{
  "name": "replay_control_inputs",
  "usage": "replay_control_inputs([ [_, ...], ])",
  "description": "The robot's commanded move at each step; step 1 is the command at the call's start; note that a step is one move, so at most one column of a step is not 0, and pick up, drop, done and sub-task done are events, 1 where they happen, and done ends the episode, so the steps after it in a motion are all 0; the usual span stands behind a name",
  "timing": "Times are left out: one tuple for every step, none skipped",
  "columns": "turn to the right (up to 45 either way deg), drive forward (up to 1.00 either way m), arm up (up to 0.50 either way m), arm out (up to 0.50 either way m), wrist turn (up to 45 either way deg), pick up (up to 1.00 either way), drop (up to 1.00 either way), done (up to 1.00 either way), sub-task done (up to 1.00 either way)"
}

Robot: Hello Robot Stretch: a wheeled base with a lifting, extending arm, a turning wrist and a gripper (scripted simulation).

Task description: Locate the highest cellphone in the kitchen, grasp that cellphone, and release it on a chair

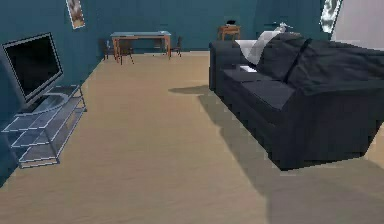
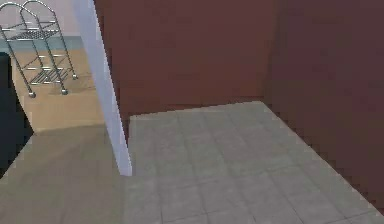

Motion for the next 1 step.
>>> replay_control_inputs([
  [0.0, 1.00, 0.00, 0.00, 0.0, 0.00, 0.00, 0.00, 0.00],
])
